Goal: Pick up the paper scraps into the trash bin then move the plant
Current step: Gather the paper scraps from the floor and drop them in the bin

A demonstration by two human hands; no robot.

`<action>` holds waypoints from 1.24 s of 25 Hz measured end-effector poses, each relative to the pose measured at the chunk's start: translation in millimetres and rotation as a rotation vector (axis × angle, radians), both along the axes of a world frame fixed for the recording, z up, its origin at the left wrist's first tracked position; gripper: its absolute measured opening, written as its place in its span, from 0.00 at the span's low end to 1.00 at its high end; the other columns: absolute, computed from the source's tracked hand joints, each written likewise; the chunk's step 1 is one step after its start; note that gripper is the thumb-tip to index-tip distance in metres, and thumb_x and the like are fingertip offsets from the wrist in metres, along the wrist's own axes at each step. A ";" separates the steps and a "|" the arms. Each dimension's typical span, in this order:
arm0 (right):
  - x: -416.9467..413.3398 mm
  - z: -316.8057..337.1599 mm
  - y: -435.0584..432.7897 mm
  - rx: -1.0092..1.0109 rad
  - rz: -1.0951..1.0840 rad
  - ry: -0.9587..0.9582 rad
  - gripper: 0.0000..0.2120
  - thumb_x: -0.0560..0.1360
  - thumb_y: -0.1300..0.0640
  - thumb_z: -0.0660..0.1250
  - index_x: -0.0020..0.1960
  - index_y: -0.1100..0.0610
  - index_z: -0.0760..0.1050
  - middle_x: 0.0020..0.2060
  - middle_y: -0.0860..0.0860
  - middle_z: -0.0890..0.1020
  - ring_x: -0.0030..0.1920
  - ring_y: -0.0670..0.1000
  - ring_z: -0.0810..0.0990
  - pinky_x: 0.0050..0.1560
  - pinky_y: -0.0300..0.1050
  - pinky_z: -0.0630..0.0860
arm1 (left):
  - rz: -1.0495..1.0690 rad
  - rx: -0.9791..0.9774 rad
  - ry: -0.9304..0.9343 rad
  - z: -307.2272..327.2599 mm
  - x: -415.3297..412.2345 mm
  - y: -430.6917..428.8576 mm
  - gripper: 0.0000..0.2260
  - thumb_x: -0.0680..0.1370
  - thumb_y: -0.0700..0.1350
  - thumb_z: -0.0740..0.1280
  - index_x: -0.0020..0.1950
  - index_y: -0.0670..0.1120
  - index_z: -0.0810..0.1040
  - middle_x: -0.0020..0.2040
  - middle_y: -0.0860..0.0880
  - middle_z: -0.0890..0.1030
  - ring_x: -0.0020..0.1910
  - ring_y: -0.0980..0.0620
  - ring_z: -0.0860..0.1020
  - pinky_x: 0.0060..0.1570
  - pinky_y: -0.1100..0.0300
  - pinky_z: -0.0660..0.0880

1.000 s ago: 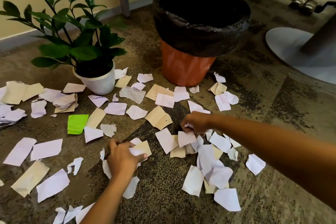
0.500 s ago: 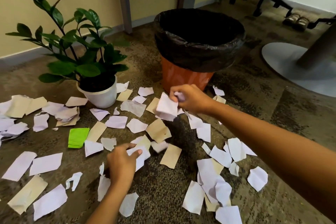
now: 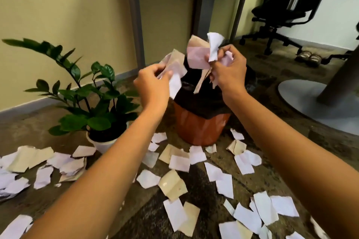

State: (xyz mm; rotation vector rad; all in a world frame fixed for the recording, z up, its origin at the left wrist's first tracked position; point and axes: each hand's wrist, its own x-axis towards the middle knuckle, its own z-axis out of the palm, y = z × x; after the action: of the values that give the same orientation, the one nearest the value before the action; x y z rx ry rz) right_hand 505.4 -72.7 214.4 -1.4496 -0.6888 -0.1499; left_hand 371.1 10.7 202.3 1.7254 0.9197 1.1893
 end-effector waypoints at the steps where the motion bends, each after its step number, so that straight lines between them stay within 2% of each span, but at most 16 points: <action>1: 7.8 4.2 6.6 0.018 -0.093 0.026 0.18 0.69 0.65 0.70 0.32 0.49 0.66 0.30 0.49 0.76 0.27 0.51 0.77 0.26 0.44 0.75 | -0.014 0.006 -0.018 13.5 15.0 4.3 0.11 0.74 0.44 0.71 0.55 0.46 0.83 0.50 0.49 0.84 0.48 0.54 0.80 0.44 0.65 0.73; 4: 36.7 1.8 21.4 -0.073 -0.332 0.107 0.14 0.70 0.65 0.70 0.34 0.52 0.68 0.35 0.51 0.78 0.38 0.55 0.81 0.41 0.52 0.81 | -0.077 -0.178 -0.031 35.9 55.2 16.3 0.10 0.74 0.40 0.69 0.53 0.45 0.83 0.49 0.48 0.83 0.47 0.52 0.80 0.42 0.63 0.74; 6: 52.1 -9.3 26.6 -0.208 -0.402 0.142 0.10 0.72 0.65 0.69 0.38 0.54 0.71 0.40 0.54 0.80 0.43 0.55 0.81 0.48 0.52 0.80 | -0.113 -0.311 0.045 39.4 77.8 20.9 0.11 0.74 0.38 0.68 0.56 0.43 0.82 0.53 0.46 0.82 0.49 0.49 0.81 0.45 0.62 0.77; 9: 65.1 -26.3 29.4 -0.429 -0.360 0.184 0.06 0.73 0.66 0.64 0.44 0.55 0.75 0.49 0.56 0.81 0.50 0.56 0.79 0.49 0.47 0.76 | -0.200 -0.278 0.191 36.6 100.1 17.8 0.12 0.77 0.42 0.66 0.59 0.45 0.81 0.60 0.44 0.79 0.57 0.45 0.79 0.56 0.57 0.77; 11: 70.1 -25.2 28.5 -0.528 -0.277 0.204 0.09 0.73 0.64 0.64 0.51 0.55 0.76 0.53 0.56 0.80 0.53 0.57 0.78 0.52 0.50 0.77 | -0.295 -0.225 0.232 32.2 104.7 15.4 0.13 0.78 0.42 0.64 0.62 0.46 0.79 0.64 0.46 0.77 0.60 0.46 0.76 0.60 0.55 0.76; 13: 73.2 -19.6 25.1 -0.598 -0.166 0.233 0.15 0.73 0.63 0.64 0.58 0.52 0.74 0.54 0.54 0.78 0.50 0.55 0.77 0.53 0.52 0.78 | -0.372 -0.142 0.274 27.4 106.0 13.4 0.14 0.80 0.41 0.61 0.64 0.48 0.77 0.66 0.47 0.76 0.58 0.51 0.76 0.57 0.59 0.75; 15: 69.9 -17.0 21.4 -0.598 -0.093 0.202 0.18 0.75 0.64 0.63 0.63 0.51 0.72 0.52 0.51 0.75 0.40 0.48 0.75 0.43 0.46 0.77 | -0.404 -0.061 0.290 21.4 105.1 14.3 0.13 0.81 0.41 0.60 0.62 0.50 0.78 0.65 0.49 0.76 0.49 0.56 0.74 0.44 0.66 0.72; 17: 58.2 -17.4 17.7 -0.542 -0.168 0.020 0.16 0.75 0.66 0.62 0.60 0.53 0.75 0.51 0.49 0.75 0.37 0.43 0.72 0.34 0.34 0.72 | -0.347 0.026 0.266 15.8 100.3 16.0 0.12 0.81 0.41 0.59 0.57 0.51 0.80 0.61 0.50 0.79 0.45 0.57 0.75 0.35 0.70 0.69; 18: 49.9 -21.1 15.3 -0.508 -0.226 -0.117 0.15 0.74 0.67 0.61 0.57 0.54 0.77 0.52 0.50 0.76 0.40 0.44 0.74 0.37 0.30 0.71 | -0.301 0.075 0.239 11.3 95.7 16.2 0.12 0.81 0.41 0.59 0.54 0.50 0.82 0.58 0.50 0.80 0.46 0.57 0.76 0.34 0.72 0.68; 20: 30.0 -33.6 8.4 -0.400 -0.270 -0.386 0.13 0.72 0.68 0.60 0.50 0.56 0.78 0.50 0.53 0.77 0.50 0.49 0.75 0.48 0.33 0.69 | -0.220 0.180 0.149 -3.5 80.0 15.0 0.11 0.80 0.40 0.60 0.50 0.49 0.82 0.52 0.51 0.82 0.47 0.59 0.76 0.39 0.74 0.65; 23: -3.1 -64.1 -0.8 -0.334 -0.182 -0.707 0.09 0.70 0.67 0.60 0.45 0.59 0.77 0.45 0.54 0.75 0.49 0.49 0.70 0.47 0.33 0.60 | -0.120 0.291 0.042 -47.8 43.9 12.8 0.10 0.78 0.38 0.61 0.48 0.47 0.82 0.49 0.51 0.81 0.46 0.61 0.73 0.44 0.72 0.64; 25: -21.9 -92.8 -5.9 -0.402 -0.066 -0.898 0.07 0.71 0.67 0.62 0.45 0.61 0.77 0.44 0.56 0.76 0.47 0.53 0.71 0.45 0.35 0.61 | -0.091 0.292 0.053 -88.1 17.5 12.1 0.10 0.78 0.38 0.61 0.48 0.48 0.81 0.48 0.52 0.78 0.46 0.59 0.74 0.47 0.66 0.69; 27: -33.1 -130.3 -6.9 -0.526 0.073 -1.023 0.05 0.72 0.67 0.65 0.46 0.62 0.78 0.45 0.58 0.77 0.46 0.55 0.72 0.41 0.40 0.68 | -0.052 0.265 0.204 -131.9 -9.1 11.2 0.09 0.79 0.41 0.61 0.48 0.51 0.80 0.48 0.56 0.76 0.48 0.55 0.76 0.50 0.56 0.73; 28: -35.8 -148.6 -6.5 -0.608 0.142 -1.023 0.05 0.72 0.66 0.66 0.48 0.63 0.77 0.47 0.59 0.77 0.47 0.56 0.73 0.40 0.42 0.71 | -0.030 0.260 0.313 -152.6 -21.9 11.5 0.09 0.79 0.43 0.61 0.48 0.53 0.79 0.49 0.56 0.76 0.50 0.53 0.77 0.52 0.53 0.72; 29: -36.3 -166.1 -5.5 -0.709 0.204 -0.988 0.07 0.72 0.66 0.67 0.50 0.63 0.77 0.50 0.59 0.76 0.49 0.57 0.73 0.40 0.44 0.73 | -0.017 0.248 0.431 -171.9 -33.7 13.0 0.07 0.79 0.45 0.61 0.49 0.54 0.79 0.51 0.56 0.77 0.53 0.51 0.76 0.55 0.51 0.71; 31: -32.7 -199.1 -3.0 -0.946 0.297 -0.869 0.11 0.73 0.63 0.65 0.56 0.62 0.75 0.57 0.59 0.72 0.55 0.58 0.72 0.48 0.47 0.75 | -0.032 0.190 0.673 -205.0 -54.7 18.4 0.08 0.78 0.50 0.63 0.55 0.55 0.77 0.60 0.54 0.76 0.60 0.48 0.74 0.59 0.48 0.68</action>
State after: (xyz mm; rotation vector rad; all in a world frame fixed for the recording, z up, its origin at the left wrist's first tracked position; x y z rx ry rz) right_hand 472.7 -75.7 15.3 -2.1515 -1.8477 -0.2414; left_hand 316.4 29.1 -2.7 2.3476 1.1822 0.6824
